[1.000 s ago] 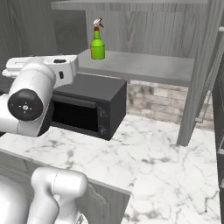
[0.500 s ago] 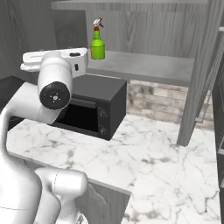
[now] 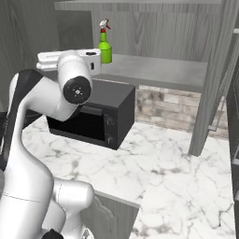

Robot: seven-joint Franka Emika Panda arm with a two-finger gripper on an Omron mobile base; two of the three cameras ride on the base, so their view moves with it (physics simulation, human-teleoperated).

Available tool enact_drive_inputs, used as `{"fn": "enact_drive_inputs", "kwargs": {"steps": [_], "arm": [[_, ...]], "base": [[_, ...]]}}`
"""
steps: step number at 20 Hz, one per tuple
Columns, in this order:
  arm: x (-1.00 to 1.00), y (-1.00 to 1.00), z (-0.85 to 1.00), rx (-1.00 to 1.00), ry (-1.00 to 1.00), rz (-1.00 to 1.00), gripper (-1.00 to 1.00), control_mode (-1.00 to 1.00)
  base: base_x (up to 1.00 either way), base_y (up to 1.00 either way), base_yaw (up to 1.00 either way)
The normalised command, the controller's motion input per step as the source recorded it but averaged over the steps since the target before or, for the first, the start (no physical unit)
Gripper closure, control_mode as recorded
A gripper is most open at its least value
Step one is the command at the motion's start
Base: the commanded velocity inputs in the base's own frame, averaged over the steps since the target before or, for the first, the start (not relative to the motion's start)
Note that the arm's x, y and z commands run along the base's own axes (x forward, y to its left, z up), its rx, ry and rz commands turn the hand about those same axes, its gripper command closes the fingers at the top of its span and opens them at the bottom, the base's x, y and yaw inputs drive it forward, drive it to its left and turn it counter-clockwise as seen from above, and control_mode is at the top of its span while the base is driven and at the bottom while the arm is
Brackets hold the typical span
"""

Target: Move the cutting board and knife to the sink. Then move spray from the cabinet to the counter.

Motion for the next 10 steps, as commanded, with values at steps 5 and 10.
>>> {"fn": "enact_drive_inputs", "kwargs": {"steps": [5, 10], "arm": [[0.19, 0.0, 0.1, 0.0, 0.1, 0.01, -1.0, -1.0], [0.19, 0.0, 0.01, 0.0, 0.0, 0.02, -1.0, -1.0]], "base": [[0.0, 0.0, 0.0], [0.0, 0.0, 0.0]]}}
